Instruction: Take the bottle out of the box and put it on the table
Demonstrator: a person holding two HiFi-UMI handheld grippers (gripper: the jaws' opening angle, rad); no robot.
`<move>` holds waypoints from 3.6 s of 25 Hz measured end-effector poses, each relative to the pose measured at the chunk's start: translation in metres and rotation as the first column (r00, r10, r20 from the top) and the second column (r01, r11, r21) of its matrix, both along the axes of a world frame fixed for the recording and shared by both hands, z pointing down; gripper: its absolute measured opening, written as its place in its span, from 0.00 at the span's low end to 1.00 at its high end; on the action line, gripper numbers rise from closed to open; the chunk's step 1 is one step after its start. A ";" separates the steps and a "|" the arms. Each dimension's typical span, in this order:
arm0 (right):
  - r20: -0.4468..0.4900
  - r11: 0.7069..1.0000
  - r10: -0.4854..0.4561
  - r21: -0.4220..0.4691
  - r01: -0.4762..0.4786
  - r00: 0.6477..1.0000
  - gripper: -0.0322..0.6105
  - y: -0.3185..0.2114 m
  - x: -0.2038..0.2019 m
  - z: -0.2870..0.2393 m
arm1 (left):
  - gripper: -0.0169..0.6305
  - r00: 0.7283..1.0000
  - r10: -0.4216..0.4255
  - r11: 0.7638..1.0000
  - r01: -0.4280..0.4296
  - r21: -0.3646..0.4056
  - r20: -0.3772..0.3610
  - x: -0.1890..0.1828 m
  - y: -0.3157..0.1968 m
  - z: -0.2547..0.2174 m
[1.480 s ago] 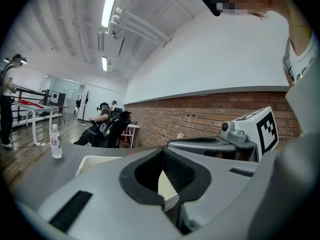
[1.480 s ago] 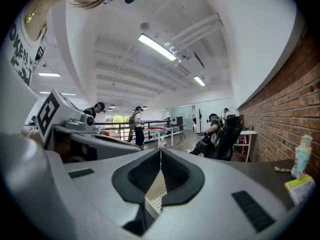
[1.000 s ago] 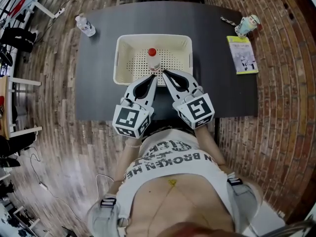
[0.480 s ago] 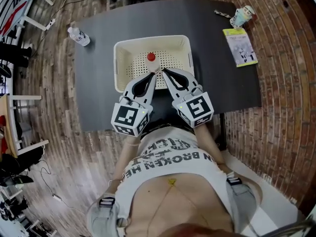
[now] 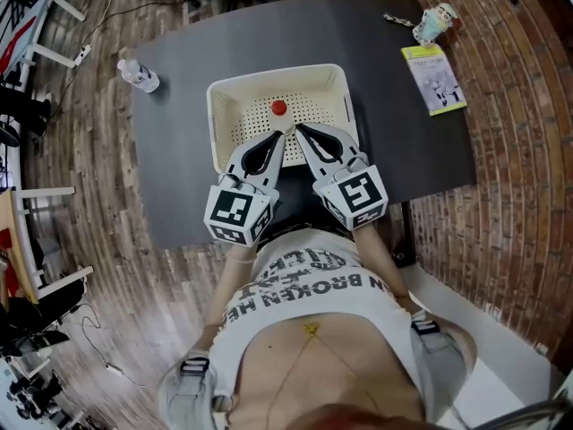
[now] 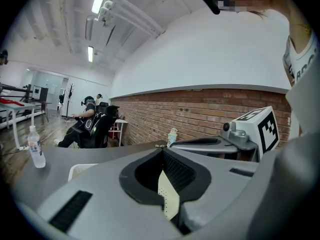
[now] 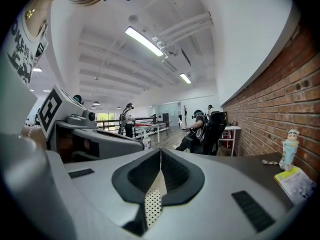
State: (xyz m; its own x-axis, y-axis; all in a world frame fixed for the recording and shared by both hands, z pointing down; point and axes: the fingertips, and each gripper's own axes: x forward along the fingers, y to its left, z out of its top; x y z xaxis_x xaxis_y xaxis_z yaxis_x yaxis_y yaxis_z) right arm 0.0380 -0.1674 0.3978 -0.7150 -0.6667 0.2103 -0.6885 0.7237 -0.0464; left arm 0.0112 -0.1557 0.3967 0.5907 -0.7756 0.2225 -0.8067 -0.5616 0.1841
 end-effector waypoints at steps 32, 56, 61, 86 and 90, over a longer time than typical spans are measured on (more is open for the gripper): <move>-0.016 0.997 0.044 -0.056 -0.045 0.999 0.06 -0.035 0.014 0.022 | 0.31 0.970 0.076 0.986 -0.039 -0.160 0.231 0.001 -0.075 0.082; -0.023 0.996 0.060 -0.070 -0.061 0.998 0.06 -0.041 0.021 0.030 | 0.27 0.963 0.076 0.988 -0.038 -0.150 0.259 0.007 -0.084 0.093; -0.021 0.996 0.061 -0.067 -0.063 0.998 0.06 -0.041 0.022 0.029 | 0.27 0.963 0.075 0.988 -0.038 -0.147 0.260 0.007 -0.083 0.093; -0.020 0.996 0.058 -0.064 -0.059 0.998 0.06 -0.036 0.023 0.027 | 0.27 0.962 0.071 0.991 -0.039 -0.126 0.262 0.005 -0.082 0.096; -0.021 0.996 0.054 -0.063 -0.056 0.998 0.06 -0.032 0.027 0.026 | 0.27 0.962 0.074 0.991 -0.042 -0.123 0.264 0.006 -0.081 0.095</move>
State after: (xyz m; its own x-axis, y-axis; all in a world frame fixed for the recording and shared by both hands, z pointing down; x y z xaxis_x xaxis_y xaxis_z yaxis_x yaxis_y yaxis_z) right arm 0.0647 -0.1998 0.4235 -0.6730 -0.6898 0.2671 -0.7285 0.6807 -0.0776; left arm 0.0174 -0.2367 0.4918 0.5405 -0.7015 0.4645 -0.8019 -0.5966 0.0320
